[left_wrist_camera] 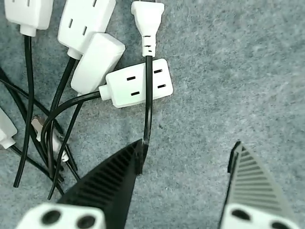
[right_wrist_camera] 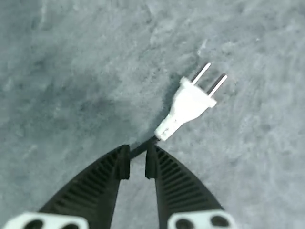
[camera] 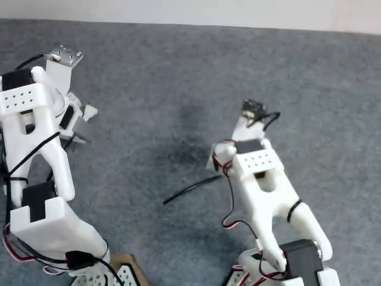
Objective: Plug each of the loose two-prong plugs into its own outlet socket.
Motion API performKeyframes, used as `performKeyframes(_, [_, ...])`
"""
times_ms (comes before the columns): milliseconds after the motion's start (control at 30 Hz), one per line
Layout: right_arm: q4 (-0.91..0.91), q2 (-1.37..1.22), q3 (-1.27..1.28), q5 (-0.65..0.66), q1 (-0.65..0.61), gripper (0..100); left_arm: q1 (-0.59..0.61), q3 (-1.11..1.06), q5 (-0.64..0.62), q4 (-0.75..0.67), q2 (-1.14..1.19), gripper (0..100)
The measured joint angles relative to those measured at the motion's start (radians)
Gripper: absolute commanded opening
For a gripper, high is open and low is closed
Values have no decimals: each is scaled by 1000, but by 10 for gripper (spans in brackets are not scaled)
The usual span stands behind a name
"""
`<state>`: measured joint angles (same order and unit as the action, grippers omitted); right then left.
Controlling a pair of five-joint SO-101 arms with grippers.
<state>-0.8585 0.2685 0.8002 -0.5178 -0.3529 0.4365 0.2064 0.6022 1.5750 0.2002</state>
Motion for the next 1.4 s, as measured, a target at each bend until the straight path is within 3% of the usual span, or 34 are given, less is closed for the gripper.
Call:
performKeyframes(233, [80,0,72,0,12,187,0,-9,0,0,0,298])
performKeyframes(867, [180,0,80,0,20,191,0,-9,0,0,0,298])
performKeyframes(1167, [186,-158,61,3,55,190,9,-9,21,8,0,298])
performKeyframes(1267, [183,-199,28,3,55,136,18,-9,23,9,0,298])
performKeyframes(1367, [163,-226,2,3,66,0,37,-9,23,9,0,298])
performKeyframes(1400, [144,-232,-6,5,69,10,44,-9,23,9,0,298])
